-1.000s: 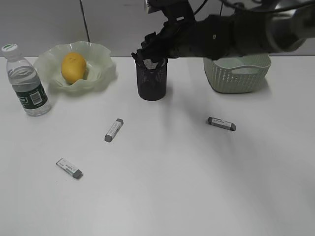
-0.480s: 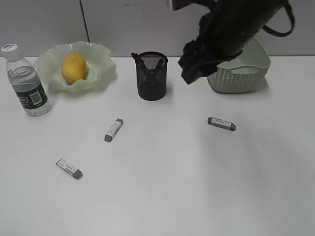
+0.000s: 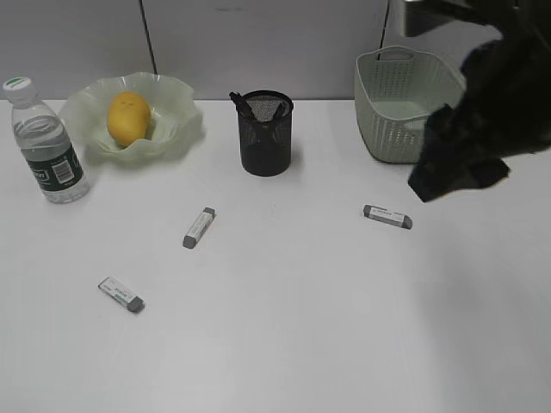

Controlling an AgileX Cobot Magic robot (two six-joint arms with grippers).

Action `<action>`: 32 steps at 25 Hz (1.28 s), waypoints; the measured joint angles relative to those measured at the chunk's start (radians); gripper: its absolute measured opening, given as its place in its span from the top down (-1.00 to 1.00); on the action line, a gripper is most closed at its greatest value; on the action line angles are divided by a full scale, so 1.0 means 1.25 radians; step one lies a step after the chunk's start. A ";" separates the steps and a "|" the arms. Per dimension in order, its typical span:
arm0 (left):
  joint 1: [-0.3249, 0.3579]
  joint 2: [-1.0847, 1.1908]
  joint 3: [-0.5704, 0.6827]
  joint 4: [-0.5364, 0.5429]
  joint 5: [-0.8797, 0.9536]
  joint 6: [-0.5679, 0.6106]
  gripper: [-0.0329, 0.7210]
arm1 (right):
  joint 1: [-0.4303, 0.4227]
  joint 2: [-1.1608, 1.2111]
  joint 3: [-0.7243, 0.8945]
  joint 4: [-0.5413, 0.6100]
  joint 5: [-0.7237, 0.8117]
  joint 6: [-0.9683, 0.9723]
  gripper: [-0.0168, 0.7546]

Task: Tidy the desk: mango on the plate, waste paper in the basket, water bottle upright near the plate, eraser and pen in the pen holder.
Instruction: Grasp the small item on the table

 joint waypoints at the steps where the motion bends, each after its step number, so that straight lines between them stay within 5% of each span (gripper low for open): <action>1: 0.000 0.000 0.000 0.000 0.000 0.000 -0.24 | 0.000 -0.038 0.034 0.003 -0.002 0.004 -0.14; 7: 0.000 0.000 0.000 0.000 0.000 0.000 -0.24 | 0.000 -0.254 0.211 0.007 -0.007 0.038 -0.36; 16: 0.000 0.000 0.000 0.000 -0.001 0.000 -0.24 | 0.000 -0.616 0.414 0.008 -0.009 0.059 -0.38; 25: 0.000 0.000 0.000 -0.002 -0.001 0.000 -0.24 | 0.000 -0.935 0.488 0.009 -0.008 0.061 -0.38; 32: 0.000 0.058 -0.018 -0.057 -0.043 0.000 -0.24 | 0.000 -0.986 0.499 0.009 -0.011 0.062 -0.36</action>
